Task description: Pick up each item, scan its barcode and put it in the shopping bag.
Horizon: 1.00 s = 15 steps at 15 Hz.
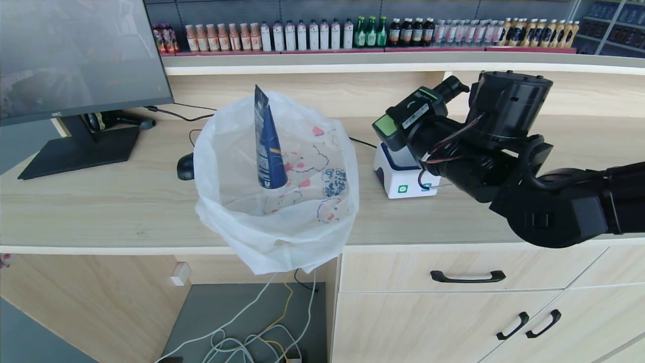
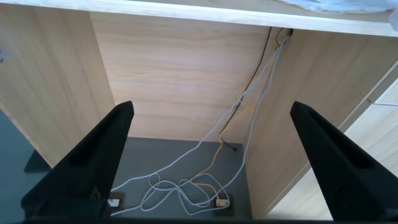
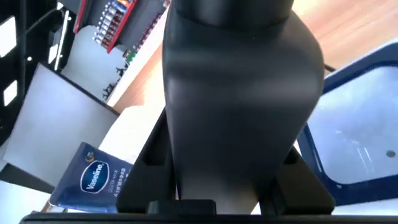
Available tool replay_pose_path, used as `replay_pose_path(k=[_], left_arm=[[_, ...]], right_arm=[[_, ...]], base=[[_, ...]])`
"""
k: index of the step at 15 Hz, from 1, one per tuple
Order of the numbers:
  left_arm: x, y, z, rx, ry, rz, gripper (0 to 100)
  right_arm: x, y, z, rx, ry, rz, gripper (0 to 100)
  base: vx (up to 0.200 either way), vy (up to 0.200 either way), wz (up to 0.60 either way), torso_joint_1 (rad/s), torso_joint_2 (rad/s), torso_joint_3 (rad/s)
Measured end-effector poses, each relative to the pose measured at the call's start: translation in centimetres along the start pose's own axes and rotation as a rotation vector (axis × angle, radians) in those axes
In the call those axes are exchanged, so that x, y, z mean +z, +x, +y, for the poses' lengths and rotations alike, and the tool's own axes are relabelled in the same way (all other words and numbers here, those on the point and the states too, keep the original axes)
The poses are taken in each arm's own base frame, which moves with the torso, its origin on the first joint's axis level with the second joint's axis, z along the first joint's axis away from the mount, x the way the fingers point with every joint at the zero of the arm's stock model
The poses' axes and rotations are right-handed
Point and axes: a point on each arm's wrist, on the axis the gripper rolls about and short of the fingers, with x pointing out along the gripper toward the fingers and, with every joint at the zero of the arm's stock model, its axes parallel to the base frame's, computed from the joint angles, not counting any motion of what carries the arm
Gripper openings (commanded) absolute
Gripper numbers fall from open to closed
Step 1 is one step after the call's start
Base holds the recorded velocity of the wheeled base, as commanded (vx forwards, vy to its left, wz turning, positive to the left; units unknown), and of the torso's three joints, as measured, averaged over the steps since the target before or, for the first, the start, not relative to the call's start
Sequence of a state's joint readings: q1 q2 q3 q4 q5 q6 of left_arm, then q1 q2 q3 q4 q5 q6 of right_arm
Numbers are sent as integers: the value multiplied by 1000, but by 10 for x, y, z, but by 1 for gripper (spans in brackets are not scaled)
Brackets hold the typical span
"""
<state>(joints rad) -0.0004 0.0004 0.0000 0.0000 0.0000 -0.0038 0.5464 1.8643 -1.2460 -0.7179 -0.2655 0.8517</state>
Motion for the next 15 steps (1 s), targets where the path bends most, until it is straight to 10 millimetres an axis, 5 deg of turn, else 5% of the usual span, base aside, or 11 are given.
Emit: replay_pose_path(k=[5,15], left_arm=[[0,0,0,0,0,0,100],[0,0,0,0,0,0,100]], right_arm=[[18,1,-2,-20,51,-35,0],[8,20,-24,-71,46,-23,0]], base=[[0,0,0,0,0,0],[0,0,0,0,0,0]])
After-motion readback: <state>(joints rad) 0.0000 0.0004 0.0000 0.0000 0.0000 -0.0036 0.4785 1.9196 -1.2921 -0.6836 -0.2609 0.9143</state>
